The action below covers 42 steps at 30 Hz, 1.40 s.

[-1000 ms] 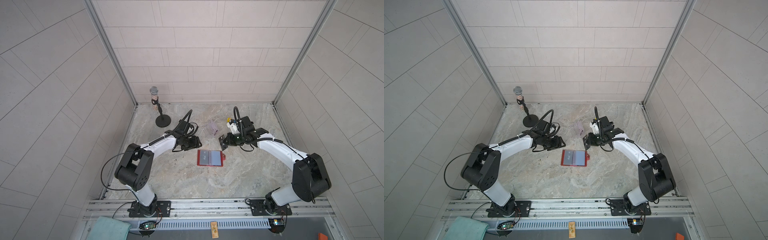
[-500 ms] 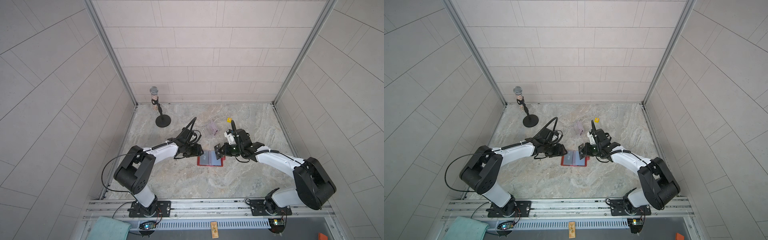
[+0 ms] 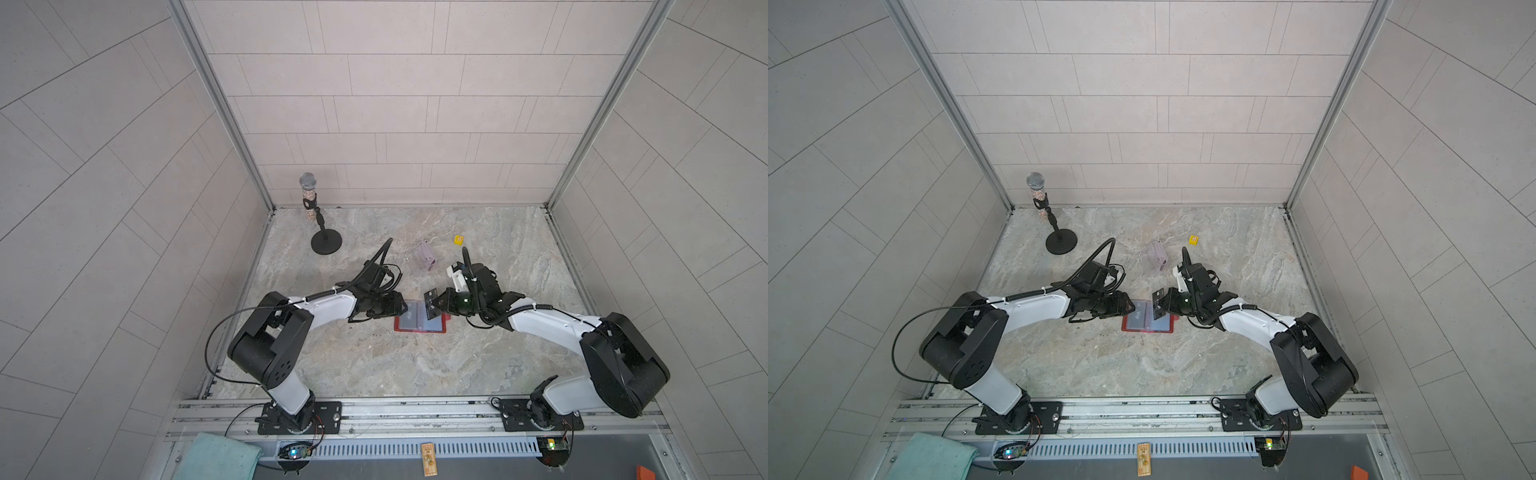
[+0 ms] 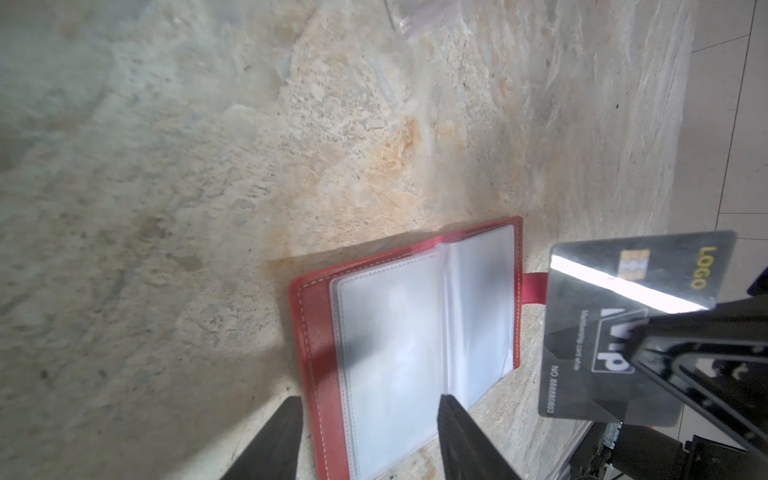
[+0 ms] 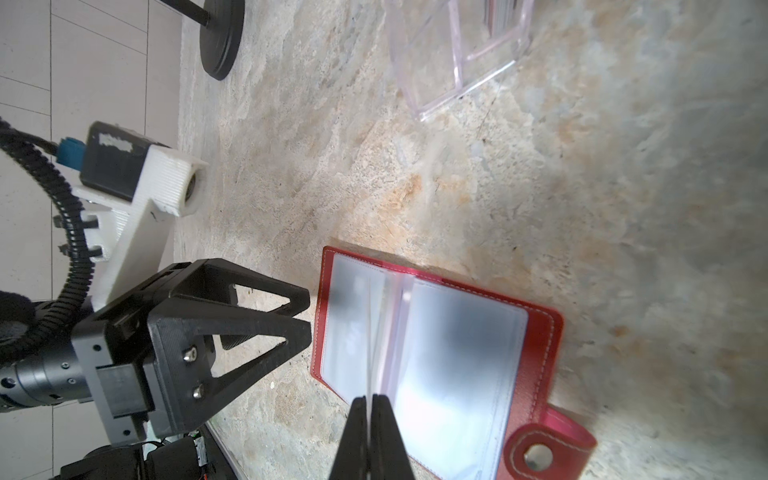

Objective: Put the credit cards into the card holder

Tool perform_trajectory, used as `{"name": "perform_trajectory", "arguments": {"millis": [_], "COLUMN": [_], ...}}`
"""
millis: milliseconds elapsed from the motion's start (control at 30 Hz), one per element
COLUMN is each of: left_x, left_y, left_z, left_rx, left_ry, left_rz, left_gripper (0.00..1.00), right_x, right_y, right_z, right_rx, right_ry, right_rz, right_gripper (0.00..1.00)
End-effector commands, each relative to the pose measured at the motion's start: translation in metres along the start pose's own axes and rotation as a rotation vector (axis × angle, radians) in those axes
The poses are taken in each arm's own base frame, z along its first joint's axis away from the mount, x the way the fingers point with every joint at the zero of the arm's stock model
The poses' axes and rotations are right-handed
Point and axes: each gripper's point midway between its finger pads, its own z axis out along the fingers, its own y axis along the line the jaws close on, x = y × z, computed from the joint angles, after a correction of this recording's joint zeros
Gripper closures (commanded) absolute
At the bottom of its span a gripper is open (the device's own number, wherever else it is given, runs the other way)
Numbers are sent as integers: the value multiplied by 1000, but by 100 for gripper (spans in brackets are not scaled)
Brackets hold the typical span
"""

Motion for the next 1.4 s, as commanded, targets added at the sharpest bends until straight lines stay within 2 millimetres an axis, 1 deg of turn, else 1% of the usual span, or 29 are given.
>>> {"name": "perform_trajectory", "arguments": {"millis": [0,233,467,600,800,967,1367], "left_x": [6,13,16,20,27,32,40], "left_y": [2,6,8,10,9,9,15], "left_z": [4,7,9,10,14,15,17], "left_rx": [5,6,2,-1,4,4,-10], "left_ry": [5,13,19,21,35,43,58], "left_rz": [-6,-20,-26,-33,-39,-38,-43], "left_gripper": [45,50,52,53,58,61,68], "right_x": [6,19,28,30,30,32,27], "right_y": [-3,-2,-8,-9,-5,-8,-9], "right_z": [8,21,29,31,36,40,44], "right_rx": [-8,-37,-34,-36,-64,-64,-63], "right_ry": [17,61,84,87,95,98,73], "right_rz": [25,32,48,51,62,69,54], "right_gripper": [100,100,100,100,100,100,100]}}
